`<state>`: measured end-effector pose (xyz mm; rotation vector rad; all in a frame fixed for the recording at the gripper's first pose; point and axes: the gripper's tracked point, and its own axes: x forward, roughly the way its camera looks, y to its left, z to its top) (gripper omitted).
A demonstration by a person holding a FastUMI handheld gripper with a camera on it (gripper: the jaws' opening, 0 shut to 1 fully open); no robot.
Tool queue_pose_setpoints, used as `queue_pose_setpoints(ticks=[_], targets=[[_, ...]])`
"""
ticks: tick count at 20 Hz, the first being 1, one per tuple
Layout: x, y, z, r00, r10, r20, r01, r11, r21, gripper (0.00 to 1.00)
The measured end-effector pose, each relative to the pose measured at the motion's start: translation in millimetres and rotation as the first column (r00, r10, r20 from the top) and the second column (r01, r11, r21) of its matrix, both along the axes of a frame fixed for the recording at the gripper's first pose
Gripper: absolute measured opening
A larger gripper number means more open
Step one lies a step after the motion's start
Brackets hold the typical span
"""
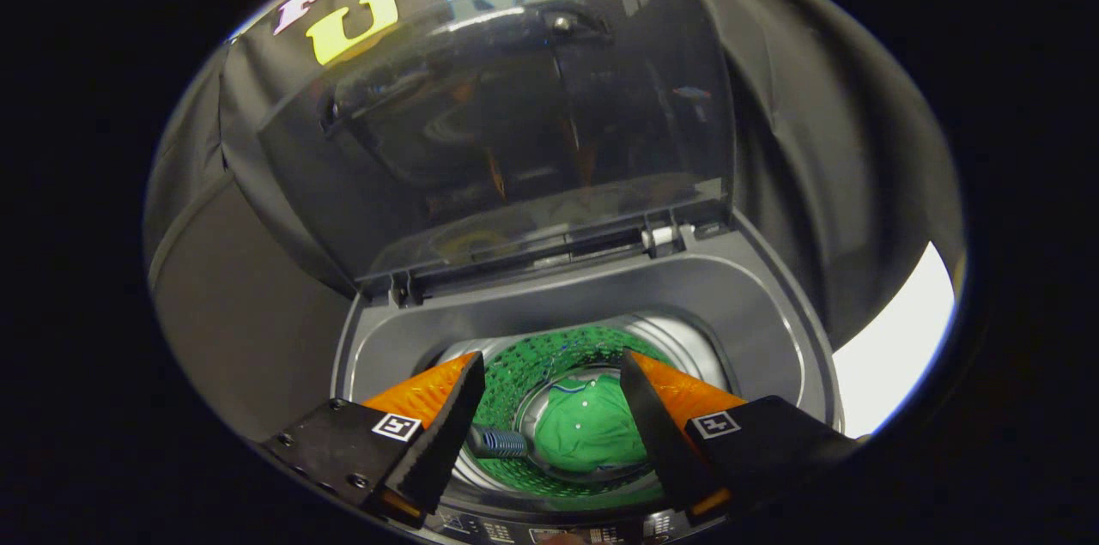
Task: Put the clothes into the washing machine and then close the washing machine lid.
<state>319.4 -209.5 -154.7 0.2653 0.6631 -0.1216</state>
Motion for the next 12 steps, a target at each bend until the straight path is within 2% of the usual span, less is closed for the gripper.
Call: queue_pose_setpoints(ticks=[6, 12], targets=[[4.7, -7.7, 98.1, 0.994, 0.015, 0.111, -0.011, 0.999, -0.037, 0.98], [39.0, -6.0, 219.4, 0.959, 0.042, 0.281, -0.025, 0.998, -0.062, 0.98]])
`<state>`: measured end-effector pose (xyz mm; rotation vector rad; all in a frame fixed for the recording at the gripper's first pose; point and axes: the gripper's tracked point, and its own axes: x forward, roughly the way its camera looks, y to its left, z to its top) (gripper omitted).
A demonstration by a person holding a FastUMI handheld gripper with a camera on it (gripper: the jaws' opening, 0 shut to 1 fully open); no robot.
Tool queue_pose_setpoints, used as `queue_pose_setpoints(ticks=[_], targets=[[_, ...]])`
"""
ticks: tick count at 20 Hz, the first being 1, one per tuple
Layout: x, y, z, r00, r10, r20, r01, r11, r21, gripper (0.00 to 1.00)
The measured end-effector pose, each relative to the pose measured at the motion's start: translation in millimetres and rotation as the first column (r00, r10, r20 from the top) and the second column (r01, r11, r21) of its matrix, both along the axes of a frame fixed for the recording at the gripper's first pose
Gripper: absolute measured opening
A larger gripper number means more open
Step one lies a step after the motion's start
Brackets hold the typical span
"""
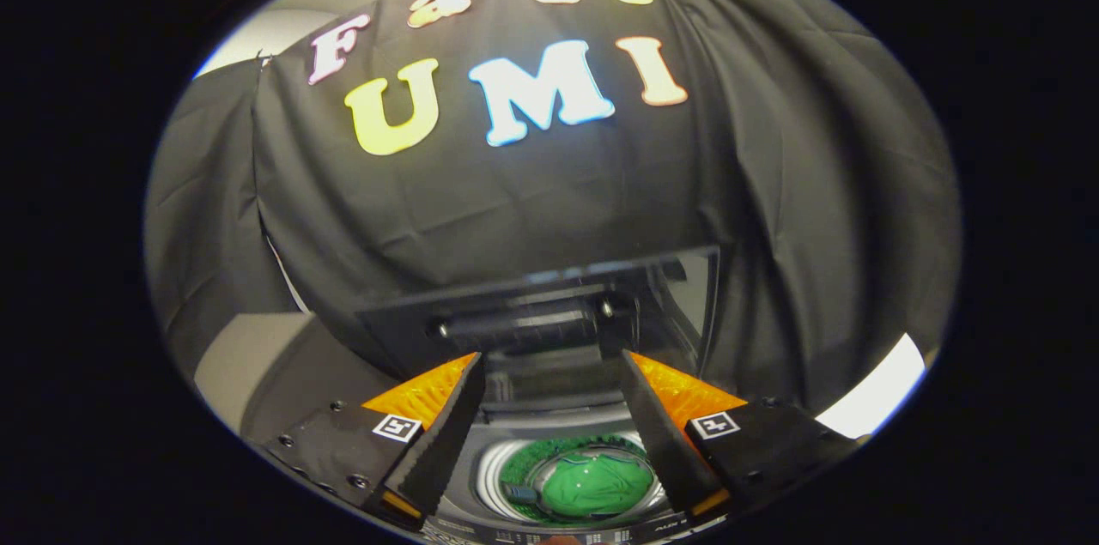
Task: Put the clothes into the washing machine and then close the washing machine lid.
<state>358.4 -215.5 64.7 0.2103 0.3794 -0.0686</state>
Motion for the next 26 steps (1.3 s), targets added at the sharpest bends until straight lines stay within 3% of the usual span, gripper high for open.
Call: queue_pose_setpoints(ticks=[3, 7, 11, 19, 26], targets=[[27.2, 6.7, 40.3, 0.999, 0.011, 0.044, -0.011, 1.000, -0.003, 0.98], [60.4, 30.2, 56.7, 0.998, 0.049, 0.039, -0.048, 0.998, -0.038, 0.98], [93.8, 55.7, 37.3, 0.991, 0.128, -0.048, -0.131, 0.989, -0.073, 0.98], [131.8, 33.0, -11.4, 0.984, 0.087, -0.157, -0.115, 0.978, -0.173, 0.98], [133.7, 37.3, -26.1, 0.979, 0.081, -0.186, -0.107, 0.985, -0.135, 0.98]])
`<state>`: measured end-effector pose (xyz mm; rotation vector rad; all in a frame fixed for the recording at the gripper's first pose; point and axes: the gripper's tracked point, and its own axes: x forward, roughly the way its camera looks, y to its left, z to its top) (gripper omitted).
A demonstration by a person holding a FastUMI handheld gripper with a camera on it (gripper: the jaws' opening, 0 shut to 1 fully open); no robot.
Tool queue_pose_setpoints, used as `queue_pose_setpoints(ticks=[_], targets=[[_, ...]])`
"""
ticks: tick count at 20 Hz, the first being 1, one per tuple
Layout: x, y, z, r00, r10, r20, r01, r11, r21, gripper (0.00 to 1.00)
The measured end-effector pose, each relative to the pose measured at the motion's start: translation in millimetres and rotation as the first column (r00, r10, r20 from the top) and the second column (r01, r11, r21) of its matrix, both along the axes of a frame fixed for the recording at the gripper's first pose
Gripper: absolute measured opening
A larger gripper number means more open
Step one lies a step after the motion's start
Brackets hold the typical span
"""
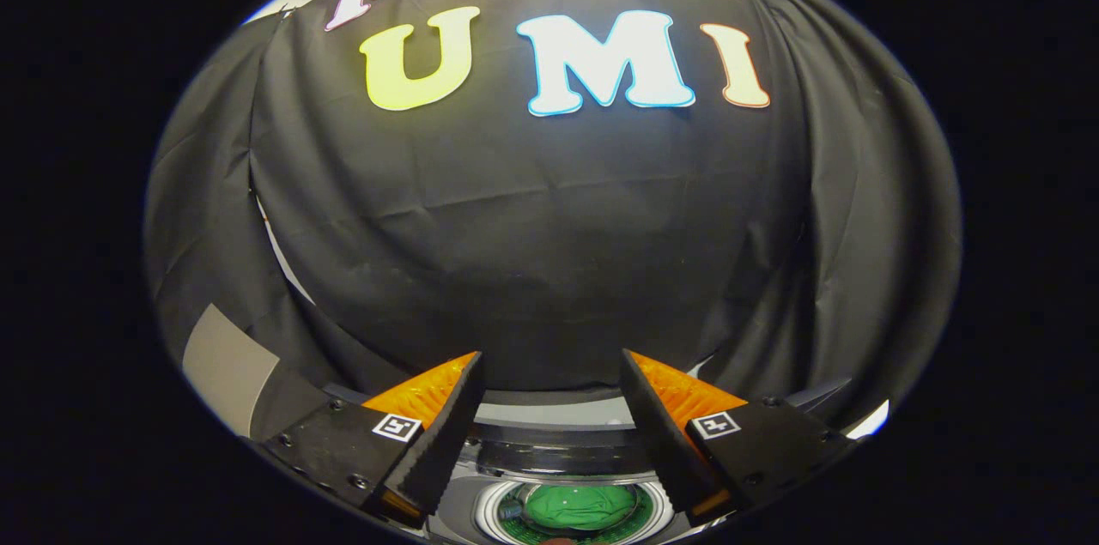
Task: Put the clothes into the washing machine and then close the washing machine lid.
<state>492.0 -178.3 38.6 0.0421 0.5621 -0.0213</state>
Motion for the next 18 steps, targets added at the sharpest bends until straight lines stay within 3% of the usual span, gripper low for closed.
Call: queue_pose_setpoints(ticks=[8, 18], targets=[[-1.6, 0.0, -4.0, 1.000, -0.009, 0.008, 0.009, 1.000, -0.016, 0.99], [-30.7, 3.5, 4.9, 0.979, 0.002, 0.203, 0.006, 0.999, -0.037, 0.99]])
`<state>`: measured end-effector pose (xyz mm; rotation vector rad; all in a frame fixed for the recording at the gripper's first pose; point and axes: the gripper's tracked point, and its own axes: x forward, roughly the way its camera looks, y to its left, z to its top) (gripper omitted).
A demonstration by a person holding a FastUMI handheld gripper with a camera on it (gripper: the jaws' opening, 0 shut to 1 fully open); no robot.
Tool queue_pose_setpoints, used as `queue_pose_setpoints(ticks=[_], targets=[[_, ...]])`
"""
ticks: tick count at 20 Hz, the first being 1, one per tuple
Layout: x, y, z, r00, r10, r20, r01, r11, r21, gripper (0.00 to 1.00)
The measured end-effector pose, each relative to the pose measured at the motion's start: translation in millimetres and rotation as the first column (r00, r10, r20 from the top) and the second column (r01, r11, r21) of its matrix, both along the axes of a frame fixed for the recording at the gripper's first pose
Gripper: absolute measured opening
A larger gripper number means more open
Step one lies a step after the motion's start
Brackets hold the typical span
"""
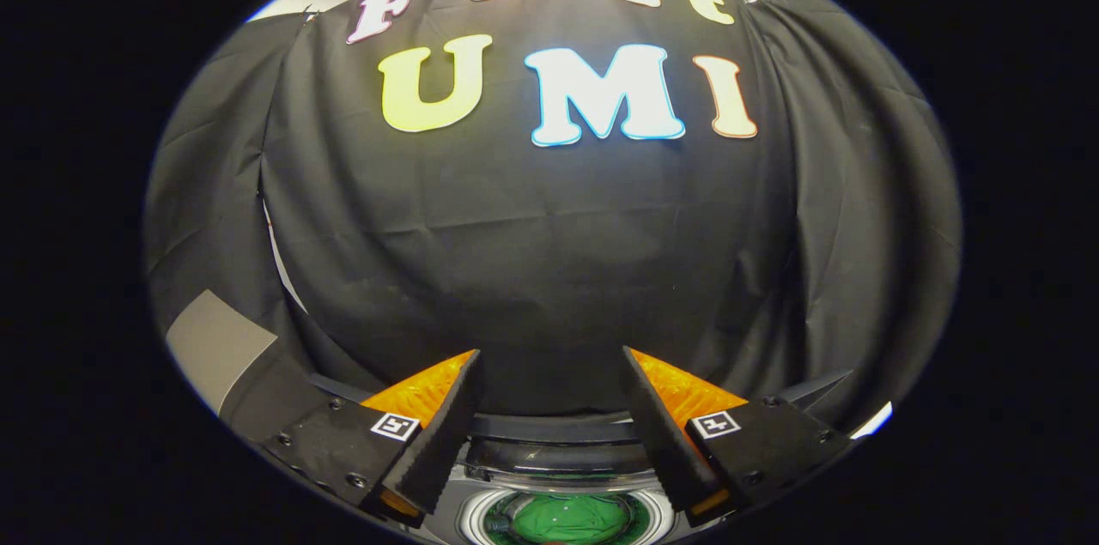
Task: Put the clothes into the washing machine and then close the washing machine lid.
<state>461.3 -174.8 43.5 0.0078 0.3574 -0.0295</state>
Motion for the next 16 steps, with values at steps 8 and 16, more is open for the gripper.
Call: queue_pose_setpoints(ticks=[8, 16], targets=[[-44.7, 7.7, -3.4, 0.996, 0.002, 0.085, -0.001, 1.000, -0.013, 0.99], [-74.6, 13.5, -11.4, 0.992, -0.002, 0.129, 0.005, 1.000, -0.020, 0.99]])
